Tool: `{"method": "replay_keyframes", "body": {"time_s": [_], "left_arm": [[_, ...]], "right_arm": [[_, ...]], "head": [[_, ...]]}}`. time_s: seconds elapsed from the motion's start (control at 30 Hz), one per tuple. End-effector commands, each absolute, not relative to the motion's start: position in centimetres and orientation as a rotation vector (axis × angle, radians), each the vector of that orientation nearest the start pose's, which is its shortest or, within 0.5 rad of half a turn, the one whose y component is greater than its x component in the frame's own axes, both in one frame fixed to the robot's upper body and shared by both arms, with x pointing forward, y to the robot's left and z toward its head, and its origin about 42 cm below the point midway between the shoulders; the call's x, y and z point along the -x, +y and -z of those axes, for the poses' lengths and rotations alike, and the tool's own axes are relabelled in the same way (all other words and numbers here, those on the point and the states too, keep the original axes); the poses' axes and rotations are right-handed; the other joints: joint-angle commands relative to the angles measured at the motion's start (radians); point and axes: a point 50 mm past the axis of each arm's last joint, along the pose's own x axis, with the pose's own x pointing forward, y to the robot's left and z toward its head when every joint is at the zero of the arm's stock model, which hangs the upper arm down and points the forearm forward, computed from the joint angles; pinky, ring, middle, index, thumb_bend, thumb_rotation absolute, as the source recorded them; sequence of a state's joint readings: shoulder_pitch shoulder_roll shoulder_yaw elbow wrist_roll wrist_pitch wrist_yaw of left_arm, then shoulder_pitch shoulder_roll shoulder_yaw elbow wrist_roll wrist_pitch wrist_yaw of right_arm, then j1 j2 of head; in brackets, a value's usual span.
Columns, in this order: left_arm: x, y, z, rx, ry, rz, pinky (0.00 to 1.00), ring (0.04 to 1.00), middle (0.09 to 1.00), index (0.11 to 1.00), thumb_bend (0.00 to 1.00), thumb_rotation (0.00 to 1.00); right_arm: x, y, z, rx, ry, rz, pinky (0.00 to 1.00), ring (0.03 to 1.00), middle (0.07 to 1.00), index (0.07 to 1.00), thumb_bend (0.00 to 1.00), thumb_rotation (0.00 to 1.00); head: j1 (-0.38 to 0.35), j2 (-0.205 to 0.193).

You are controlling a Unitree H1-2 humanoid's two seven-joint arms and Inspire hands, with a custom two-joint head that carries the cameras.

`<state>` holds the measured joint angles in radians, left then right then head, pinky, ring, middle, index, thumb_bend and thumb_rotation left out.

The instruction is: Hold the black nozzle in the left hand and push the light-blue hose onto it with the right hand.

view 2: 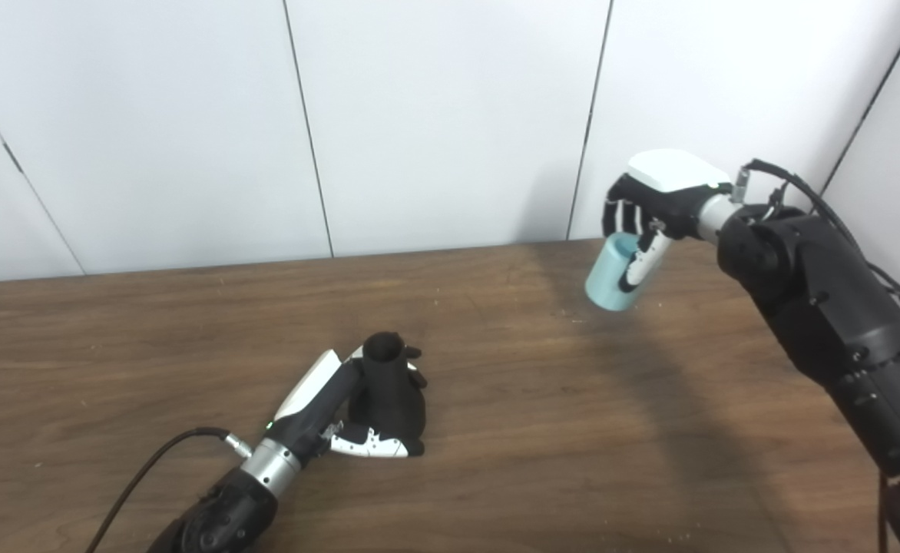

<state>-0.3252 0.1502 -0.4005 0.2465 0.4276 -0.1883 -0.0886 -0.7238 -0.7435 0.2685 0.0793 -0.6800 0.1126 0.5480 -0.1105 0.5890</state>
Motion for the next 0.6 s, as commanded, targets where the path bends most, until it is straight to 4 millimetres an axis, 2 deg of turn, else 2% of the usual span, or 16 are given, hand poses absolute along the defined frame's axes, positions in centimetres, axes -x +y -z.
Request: {"method": "replay_keyframes", "body": {"time_s": [0.0,0.1,0.23,0.47,0.57], "left_arm": [[-32.8,13.2,-7.0,-0.689,-0.115,0.635,1.00,0.968,0.829,0.483,0.52,0.07],[-32.8,13.0,-7.1,-0.690,-0.118,0.637,1.00,0.968,0.829,0.483,0.52,0.07],[-32.9,12.7,-7.3,-0.691,-0.124,0.635,1.00,0.968,0.829,0.484,0.52,0.08],[-33.1,11.8,-7.6,-0.693,-0.135,0.631,1.00,0.968,0.829,0.484,0.52,0.08],[-33.2,11.5,-7.8,-0.694,-0.141,0.625,1.00,0.968,0.830,0.484,0.52,0.08]], "right_arm": [[-44.5,-31.8,-40.7,1.558,-0.239,-0.255,0.33,0.377,0.423,0.517,0.52,0.00],[-43.7,-30.3,-41.5,1.571,-0.289,-0.310,0.29,0.346,0.417,0.518,0.52,0.00],[-42.5,-26.4,-43.5,1.628,-0.452,-0.421,0.22,0.297,0.406,0.515,0.52,0.00],[-41.7,-22.6,-44.9,1.676,-0.573,-0.490,0.19,0.272,0.405,0.515,0.52,0.00],[-41.5,-21.6,-44.9,1.684,-0.630,-0.515,0.17,0.261,0.405,0.512,0.52,0.00]], "head": [[0.001,0.000],[0.004,-0.001],[0.018,-0.001],[0.054,-0.004],[0.075,-0.003]]}}
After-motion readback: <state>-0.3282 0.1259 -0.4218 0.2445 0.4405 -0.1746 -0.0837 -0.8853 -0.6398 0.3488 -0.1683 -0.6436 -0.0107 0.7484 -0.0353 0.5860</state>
